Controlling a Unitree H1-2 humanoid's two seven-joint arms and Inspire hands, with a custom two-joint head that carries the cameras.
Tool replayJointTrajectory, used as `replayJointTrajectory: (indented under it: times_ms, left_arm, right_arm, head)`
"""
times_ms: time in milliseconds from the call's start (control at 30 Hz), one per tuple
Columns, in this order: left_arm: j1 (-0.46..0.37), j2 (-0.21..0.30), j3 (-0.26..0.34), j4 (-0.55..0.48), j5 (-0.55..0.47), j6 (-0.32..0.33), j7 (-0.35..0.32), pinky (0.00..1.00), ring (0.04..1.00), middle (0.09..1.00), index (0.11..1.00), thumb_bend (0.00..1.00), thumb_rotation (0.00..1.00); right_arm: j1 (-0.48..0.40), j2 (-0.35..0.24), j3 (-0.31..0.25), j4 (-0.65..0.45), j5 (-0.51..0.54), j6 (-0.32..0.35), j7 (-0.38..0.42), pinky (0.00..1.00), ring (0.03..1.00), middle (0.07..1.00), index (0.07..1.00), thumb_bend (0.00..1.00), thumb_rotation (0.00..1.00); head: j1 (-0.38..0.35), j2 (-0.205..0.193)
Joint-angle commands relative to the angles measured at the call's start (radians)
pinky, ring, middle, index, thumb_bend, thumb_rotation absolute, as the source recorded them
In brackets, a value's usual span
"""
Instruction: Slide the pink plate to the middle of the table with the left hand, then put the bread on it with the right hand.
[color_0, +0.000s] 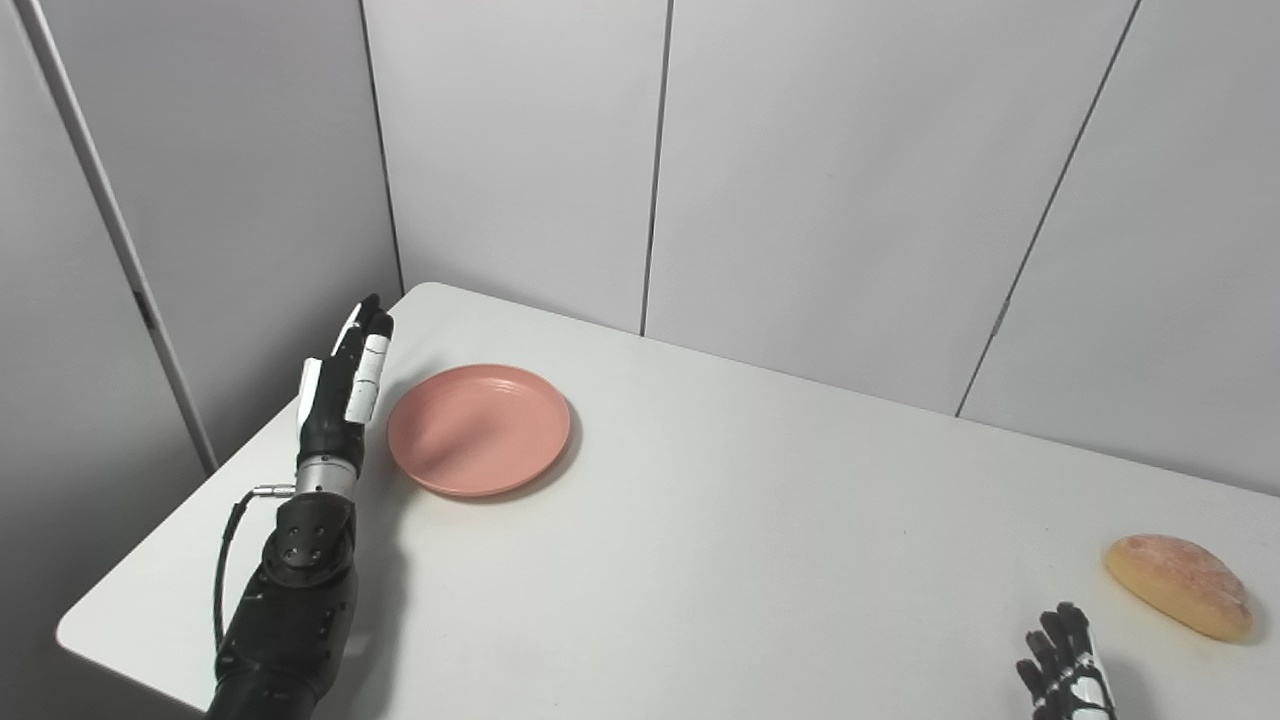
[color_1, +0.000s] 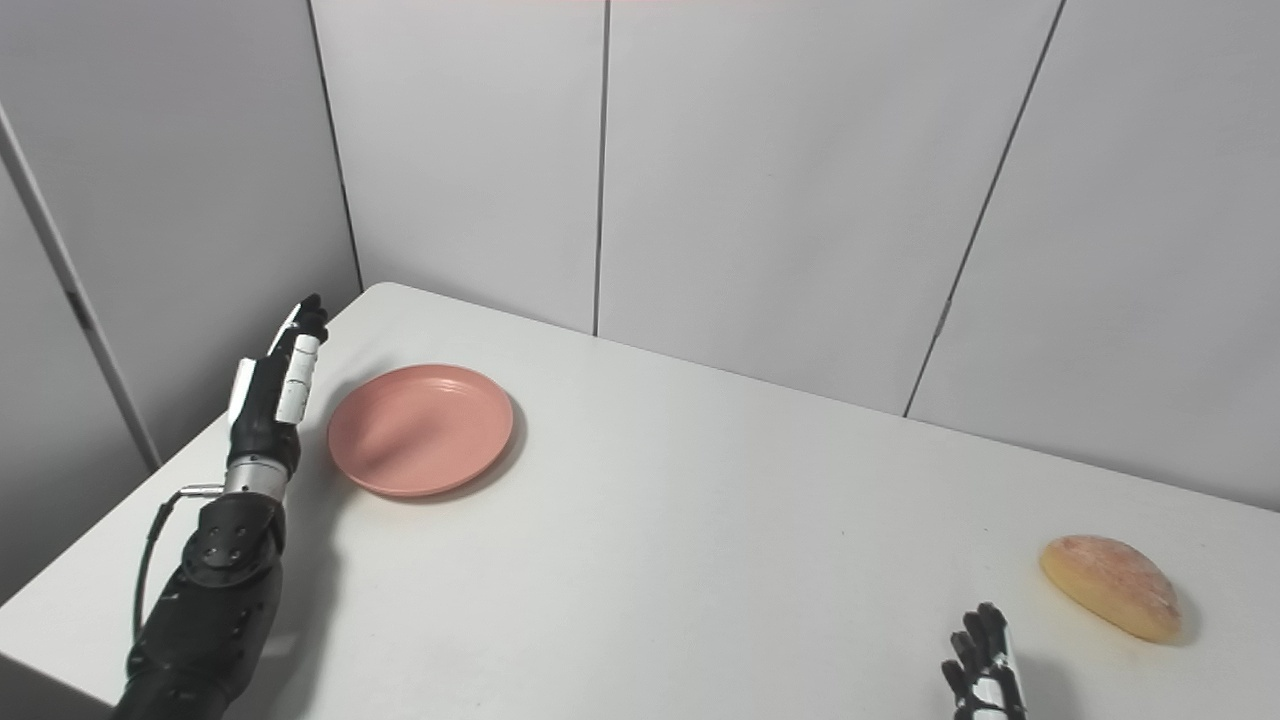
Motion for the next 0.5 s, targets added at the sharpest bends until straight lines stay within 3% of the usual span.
replayJointTrajectory:
  times_ms: [0,333,467]
  left_arm:
    - [-0.042,0.015,-0.006,0.006,0.019,-0.044,0.022,1.00,0.946,0.943,0.918,0.76,1.00]
    - [-0.054,0.009,-0.020,0.091,-0.012,-0.062,0.001,1.00,0.950,0.954,0.937,0.74,1.00]
    - [-0.062,0.003,-0.026,0.135,-0.018,-0.074,-0.005,1.00,0.952,0.952,0.957,0.78,1.00]
  right_arm:
    - [0.000,-0.004,-0.004,-0.004,0.003,-0.054,0.007,1.00,1.000,1.000,1.000,0.53,0.94]
    - [0.006,-0.007,-0.006,-0.010,0.007,-0.073,0.011,1.00,1.000,1.000,1.000,0.49,0.94]
    - [0.010,-0.017,-0.003,-0.011,-0.005,-0.082,0.013,1.00,1.000,1.000,1.000,0.48,0.98]
  head:
    - [0.001,0.001]
    - [0.005,0.010]
    - [0.007,0.015]
